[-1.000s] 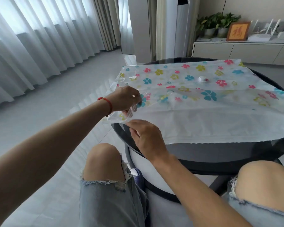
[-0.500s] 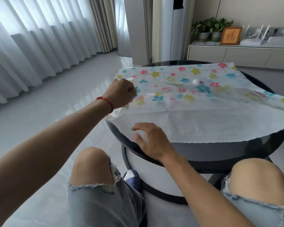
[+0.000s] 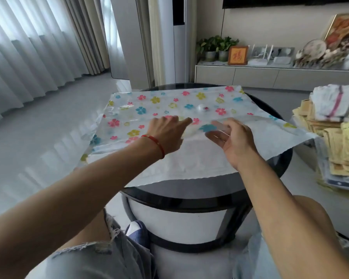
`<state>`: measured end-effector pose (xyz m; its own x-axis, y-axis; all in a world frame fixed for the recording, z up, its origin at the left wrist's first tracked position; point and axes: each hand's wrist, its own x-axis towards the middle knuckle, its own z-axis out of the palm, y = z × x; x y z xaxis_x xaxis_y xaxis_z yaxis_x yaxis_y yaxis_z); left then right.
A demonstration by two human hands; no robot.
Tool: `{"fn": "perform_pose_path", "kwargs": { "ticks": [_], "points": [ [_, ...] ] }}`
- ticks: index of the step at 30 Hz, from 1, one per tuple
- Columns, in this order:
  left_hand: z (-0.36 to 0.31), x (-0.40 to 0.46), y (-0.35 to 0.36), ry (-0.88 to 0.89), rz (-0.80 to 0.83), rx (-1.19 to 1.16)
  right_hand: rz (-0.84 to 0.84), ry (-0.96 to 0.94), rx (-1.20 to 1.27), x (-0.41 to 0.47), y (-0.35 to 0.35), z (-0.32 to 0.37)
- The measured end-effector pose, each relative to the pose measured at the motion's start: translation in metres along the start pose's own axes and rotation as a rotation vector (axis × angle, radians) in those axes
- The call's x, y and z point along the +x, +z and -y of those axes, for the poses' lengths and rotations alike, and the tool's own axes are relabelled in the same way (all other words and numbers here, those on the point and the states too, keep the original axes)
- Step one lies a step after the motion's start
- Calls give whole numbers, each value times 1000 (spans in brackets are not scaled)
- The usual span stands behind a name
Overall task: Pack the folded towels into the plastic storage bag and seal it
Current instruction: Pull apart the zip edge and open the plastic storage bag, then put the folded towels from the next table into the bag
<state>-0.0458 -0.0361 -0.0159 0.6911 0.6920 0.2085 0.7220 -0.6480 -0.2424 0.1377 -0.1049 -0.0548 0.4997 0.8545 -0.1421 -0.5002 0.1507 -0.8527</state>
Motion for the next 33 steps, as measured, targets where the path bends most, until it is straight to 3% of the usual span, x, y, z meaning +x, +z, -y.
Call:
{"fn": "perform_pose_path", "kwargs": {
  "ticks": [2, 3, 7, 9, 15, 20, 25, 29, 33],
  "points": [
    [-8, 24, -10, 14, -62, 114, 51, -27, -136, 1, -15, -6],
    [-6, 34, -16, 26, -86, 149, 75, -56, -326, 1, -25, -14],
    [20, 64, -49, 81, -192, 216, 232, -129, -1567, 10, -57, -63],
    [33, 75, -64, 78, -221, 191, 222, -137, -1819, 13, -57, -75],
    [56, 100, -98, -8, -248, 143, 390, -139, -1860, 27, -67, -50],
    [40, 104, -104, -66, -222, 133, 142, -181, -2111, 19, -80, -51],
    [8, 101, -99, -62, -189, 168, 294, -113, -2012, 25, -94, -38],
    [-15, 105, -97, -180, -147, 69, 300, -397, -1747, 6, -102, -2],
    [-24, 111, -99, -276, -88, -27, 35, -773, -1519, -32, -126, 49]
  ]
}}
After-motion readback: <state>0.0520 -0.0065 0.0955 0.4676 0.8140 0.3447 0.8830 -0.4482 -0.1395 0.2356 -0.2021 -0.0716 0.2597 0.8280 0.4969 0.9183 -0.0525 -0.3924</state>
